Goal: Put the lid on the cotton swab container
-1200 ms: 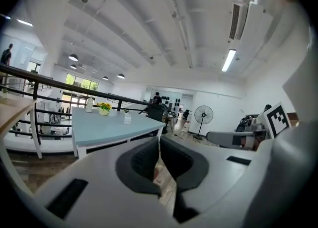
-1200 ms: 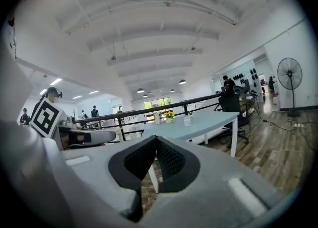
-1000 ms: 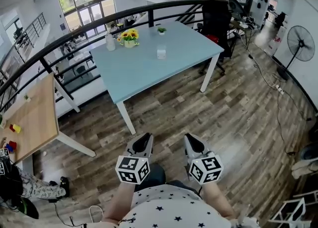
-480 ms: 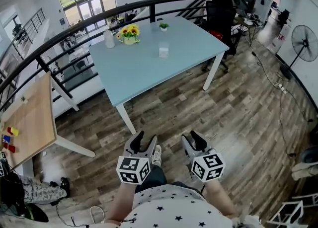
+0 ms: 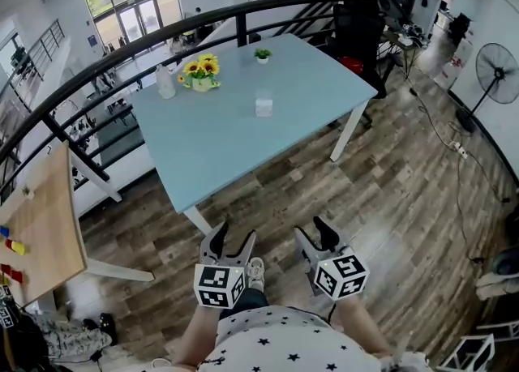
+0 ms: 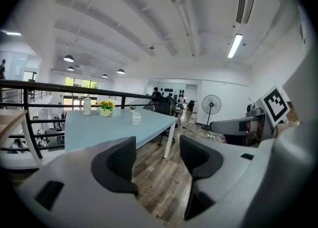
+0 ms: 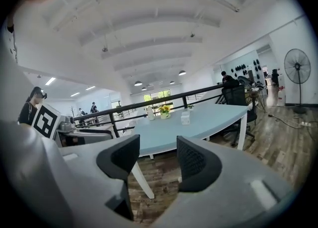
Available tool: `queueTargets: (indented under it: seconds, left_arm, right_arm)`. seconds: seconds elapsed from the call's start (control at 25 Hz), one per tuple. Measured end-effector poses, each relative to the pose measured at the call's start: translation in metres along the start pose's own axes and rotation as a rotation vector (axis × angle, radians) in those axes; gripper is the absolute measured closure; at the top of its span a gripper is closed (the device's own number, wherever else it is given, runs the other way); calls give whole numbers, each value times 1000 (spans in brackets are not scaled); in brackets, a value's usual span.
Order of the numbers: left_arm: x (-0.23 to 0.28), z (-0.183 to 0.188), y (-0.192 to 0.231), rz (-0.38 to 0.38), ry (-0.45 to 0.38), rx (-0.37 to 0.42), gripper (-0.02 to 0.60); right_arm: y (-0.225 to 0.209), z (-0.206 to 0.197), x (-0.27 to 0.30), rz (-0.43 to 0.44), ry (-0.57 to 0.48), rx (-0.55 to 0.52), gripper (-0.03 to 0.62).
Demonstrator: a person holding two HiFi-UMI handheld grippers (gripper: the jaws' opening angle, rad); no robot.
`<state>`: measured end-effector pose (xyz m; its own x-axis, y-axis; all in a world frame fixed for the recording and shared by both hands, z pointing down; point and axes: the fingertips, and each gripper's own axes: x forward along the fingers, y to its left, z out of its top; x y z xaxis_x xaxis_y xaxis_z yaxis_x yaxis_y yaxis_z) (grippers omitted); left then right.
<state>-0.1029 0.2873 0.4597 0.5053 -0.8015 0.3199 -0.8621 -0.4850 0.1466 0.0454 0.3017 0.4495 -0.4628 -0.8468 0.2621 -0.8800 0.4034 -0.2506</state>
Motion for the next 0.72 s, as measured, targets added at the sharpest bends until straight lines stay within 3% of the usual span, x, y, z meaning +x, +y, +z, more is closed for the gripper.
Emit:
queueTargets:
  seconds: [0.72]
  left_arm:
    - [162,83,119,-46,12,-24,290]
  right_arm:
    - [-60,97,186,-2,-28,9,370]
